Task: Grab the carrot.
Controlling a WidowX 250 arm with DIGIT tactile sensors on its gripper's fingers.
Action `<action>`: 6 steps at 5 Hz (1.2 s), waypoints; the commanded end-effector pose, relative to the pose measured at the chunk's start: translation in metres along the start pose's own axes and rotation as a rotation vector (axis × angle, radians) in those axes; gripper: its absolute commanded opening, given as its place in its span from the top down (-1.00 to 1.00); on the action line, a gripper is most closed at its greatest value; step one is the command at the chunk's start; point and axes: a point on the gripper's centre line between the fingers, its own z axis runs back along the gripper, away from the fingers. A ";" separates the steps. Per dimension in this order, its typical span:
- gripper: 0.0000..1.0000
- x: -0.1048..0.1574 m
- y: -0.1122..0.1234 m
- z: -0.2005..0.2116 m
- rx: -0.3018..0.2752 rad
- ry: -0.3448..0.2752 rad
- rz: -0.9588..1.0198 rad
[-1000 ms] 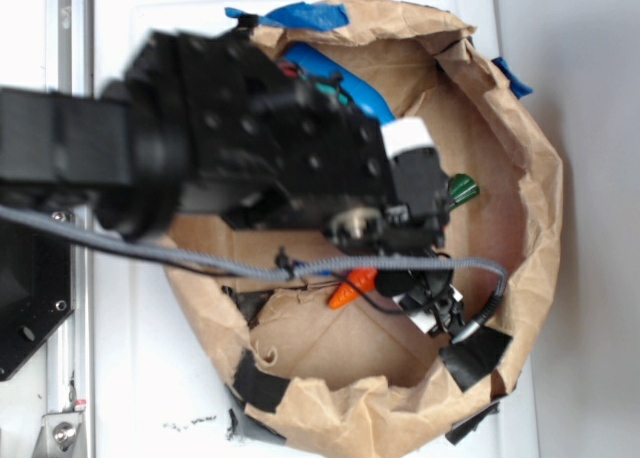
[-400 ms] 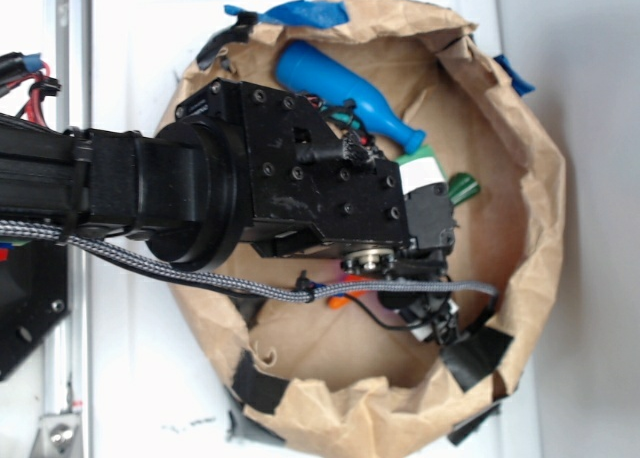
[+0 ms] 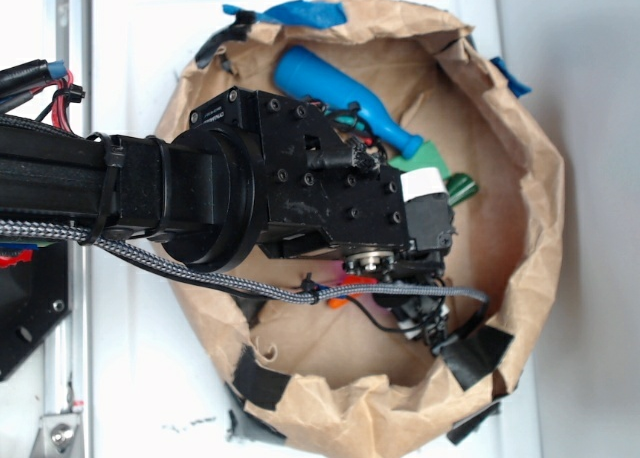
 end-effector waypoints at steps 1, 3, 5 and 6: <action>1.00 0.008 0.010 0.009 -0.017 -0.026 0.018; 1.00 0.009 0.010 0.013 -0.024 -0.042 0.003; 1.00 0.017 0.008 0.035 -0.035 -0.020 -0.086; 1.00 0.024 0.006 0.077 -0.049 0.016 -0.296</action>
